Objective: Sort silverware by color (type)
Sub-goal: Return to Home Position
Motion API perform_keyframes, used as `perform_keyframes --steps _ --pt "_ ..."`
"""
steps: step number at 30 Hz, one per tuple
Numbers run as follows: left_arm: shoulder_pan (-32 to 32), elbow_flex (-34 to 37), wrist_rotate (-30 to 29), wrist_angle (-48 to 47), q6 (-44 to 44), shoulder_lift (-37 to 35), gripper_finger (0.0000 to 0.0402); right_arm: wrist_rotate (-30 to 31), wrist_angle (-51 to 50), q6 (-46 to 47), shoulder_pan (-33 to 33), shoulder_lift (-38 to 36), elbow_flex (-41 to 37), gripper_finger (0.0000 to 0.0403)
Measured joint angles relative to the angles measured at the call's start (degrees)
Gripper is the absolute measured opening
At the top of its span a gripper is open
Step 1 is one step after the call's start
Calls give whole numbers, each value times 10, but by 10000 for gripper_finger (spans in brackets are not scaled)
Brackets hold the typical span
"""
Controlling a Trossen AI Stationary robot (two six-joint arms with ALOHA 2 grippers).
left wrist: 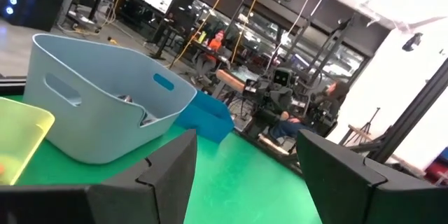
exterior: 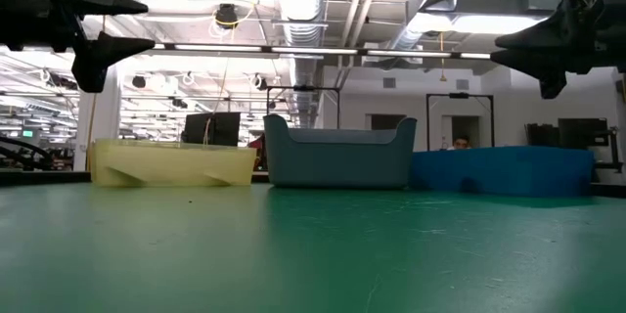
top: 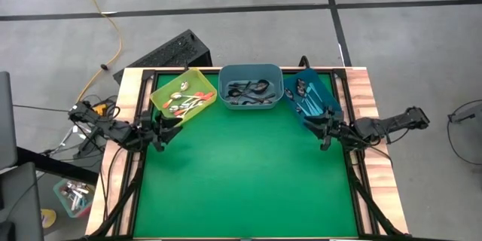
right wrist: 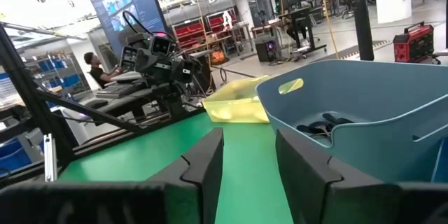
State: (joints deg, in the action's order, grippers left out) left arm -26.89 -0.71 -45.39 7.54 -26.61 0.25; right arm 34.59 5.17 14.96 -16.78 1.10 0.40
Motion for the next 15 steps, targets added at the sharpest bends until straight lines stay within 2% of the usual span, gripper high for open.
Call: perform_keyframes --steps 5,15 --pt "0 0 0 -36 0 0 229 0 0 0 0 0 0 149" --pt "0 0 0 -34 0 1 229 0 0 0 0 0 -1 150"
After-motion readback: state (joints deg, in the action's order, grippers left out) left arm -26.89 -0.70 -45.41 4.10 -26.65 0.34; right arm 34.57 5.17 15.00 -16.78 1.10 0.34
